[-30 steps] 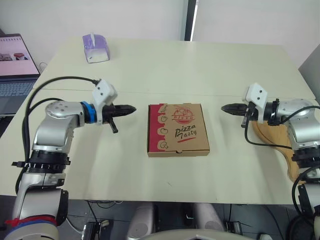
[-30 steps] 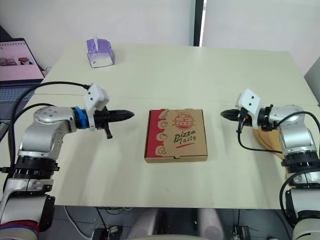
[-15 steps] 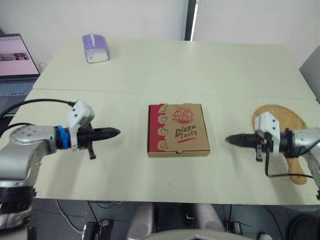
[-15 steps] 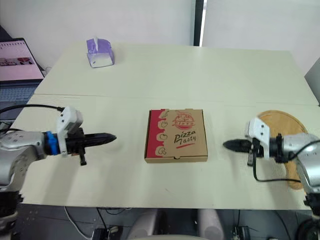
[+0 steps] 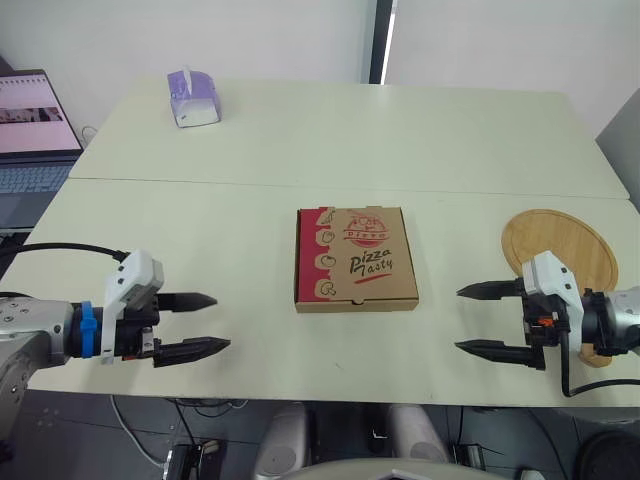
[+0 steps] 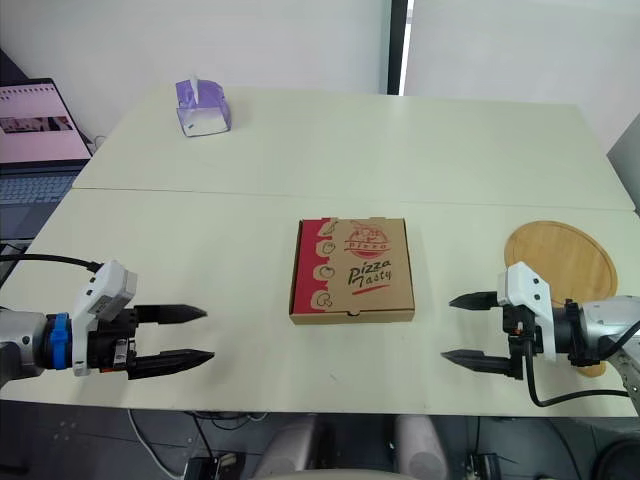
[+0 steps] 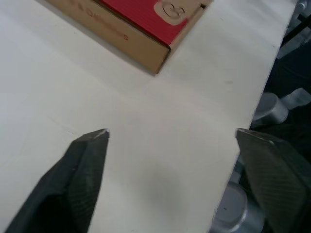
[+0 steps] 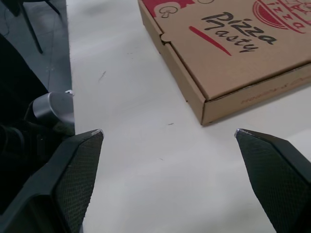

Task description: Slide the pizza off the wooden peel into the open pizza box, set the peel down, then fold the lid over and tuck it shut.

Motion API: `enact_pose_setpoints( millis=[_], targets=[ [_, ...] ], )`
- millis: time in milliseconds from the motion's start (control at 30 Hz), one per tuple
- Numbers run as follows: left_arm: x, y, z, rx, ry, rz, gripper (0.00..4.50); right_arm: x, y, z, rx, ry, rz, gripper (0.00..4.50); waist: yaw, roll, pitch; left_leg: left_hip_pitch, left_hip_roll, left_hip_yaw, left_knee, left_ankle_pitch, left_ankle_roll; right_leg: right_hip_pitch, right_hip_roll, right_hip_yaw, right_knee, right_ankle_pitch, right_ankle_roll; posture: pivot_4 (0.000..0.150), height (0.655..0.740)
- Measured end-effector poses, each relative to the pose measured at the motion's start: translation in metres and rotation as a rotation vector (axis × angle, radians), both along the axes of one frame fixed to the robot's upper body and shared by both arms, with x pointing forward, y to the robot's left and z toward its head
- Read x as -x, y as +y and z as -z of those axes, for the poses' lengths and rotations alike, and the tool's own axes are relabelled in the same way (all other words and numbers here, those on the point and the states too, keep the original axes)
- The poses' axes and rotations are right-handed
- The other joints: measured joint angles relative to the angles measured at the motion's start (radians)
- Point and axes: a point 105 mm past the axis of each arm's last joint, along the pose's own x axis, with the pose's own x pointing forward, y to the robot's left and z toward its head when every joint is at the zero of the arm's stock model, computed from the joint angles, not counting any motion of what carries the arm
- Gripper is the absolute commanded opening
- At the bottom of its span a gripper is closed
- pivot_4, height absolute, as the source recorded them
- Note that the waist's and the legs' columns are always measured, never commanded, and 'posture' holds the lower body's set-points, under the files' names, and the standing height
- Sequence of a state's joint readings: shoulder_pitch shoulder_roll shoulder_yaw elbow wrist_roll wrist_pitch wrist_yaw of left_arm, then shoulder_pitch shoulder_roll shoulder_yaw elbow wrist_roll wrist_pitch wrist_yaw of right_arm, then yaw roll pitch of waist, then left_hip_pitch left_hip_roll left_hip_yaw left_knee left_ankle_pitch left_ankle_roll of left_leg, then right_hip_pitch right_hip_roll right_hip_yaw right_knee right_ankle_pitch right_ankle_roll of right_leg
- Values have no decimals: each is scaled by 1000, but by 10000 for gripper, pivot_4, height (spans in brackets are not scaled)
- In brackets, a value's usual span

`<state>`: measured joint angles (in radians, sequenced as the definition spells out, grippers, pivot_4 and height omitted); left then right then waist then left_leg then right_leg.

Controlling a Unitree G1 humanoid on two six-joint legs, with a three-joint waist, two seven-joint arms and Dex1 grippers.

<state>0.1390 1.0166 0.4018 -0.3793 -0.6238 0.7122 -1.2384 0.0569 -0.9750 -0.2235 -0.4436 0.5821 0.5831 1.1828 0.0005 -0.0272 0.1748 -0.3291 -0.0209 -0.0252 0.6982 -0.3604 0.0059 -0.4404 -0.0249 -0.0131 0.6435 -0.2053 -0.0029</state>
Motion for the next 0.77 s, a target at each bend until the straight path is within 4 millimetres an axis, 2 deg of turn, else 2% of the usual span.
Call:
enact_pose_setpoints(
  millis=[133, 200, 233, 367, 500, 633, 733, 767],
  targets=[
    [-11, 1, -8, -31, -90, -34, 44568, -6, -14, -7, -26, 15, 86, 45000, 1, 0, 0, 0, 0, 0, 0, 0, 0, 0, 0, 0, 0, 0, 0, 1500, 7400],
    [-20, 9, -14, -39, -111, -80, 44568, -14, -32, -15, -5, 1, 155, 45000, 0, 0, 0, 0, 0, 1, 0, 0, 0, 0, 0, 0, 0, 0, 0, 1500, 7400],
    [-24, 17, -16, -45, -119, -120, 44568, -20, -48, -21, 15, -12, 216, 45000, 0, 0, 0, 0, 0, 1, 0, 0, 0, 0, 0, 0, 0, 0, 0, 1500, 7400],
    [-43, 64, -27, -46, -164, -316, 44568, -29, -137, -45, 113, -51, 497, 45000, 1, 1, 1, 0, 0, 1, -1, 0, 0, 0, 1, 0, 0, 0, -1, 1500, 7400],
    [-55, 118, -33, -65, -208, -503, 44568, -23, -209, -57, 142, -83, 703, 45000, -3, 1, 1, 1, 0, 3, -1, 0, 1, 0, 1, 0, 0, 0, -1, 1500, 7400],
    [-64, 168, -37, -78, -273, -688, 44568, -28, -252, -68, 150, -192, 857, 45000, -17, 3, 2, 3, 1, 7, -1, 0, 1, -1, 1, 2, 1, 0, -2, 1500, 7400],
    [-59, 200, -35, -84, -280, -802, 44568, -29, -267, -73, 166, -222, 909, 45000, -30, 4, 2, 2, 1, 7, -2, 0, 1, -2, 1, 2, 2, 0, -2, 1500, 7400],
    [-57, 204, -34, -84, -280, -815, 44568, -29, -269, -72, 172, -218, 914, 45000, -32, 4, 2, 2, 1, 7, -2, 0, 1, -2, 1, 2, 1, 0, -2, 1500, 7400]
  ],
)
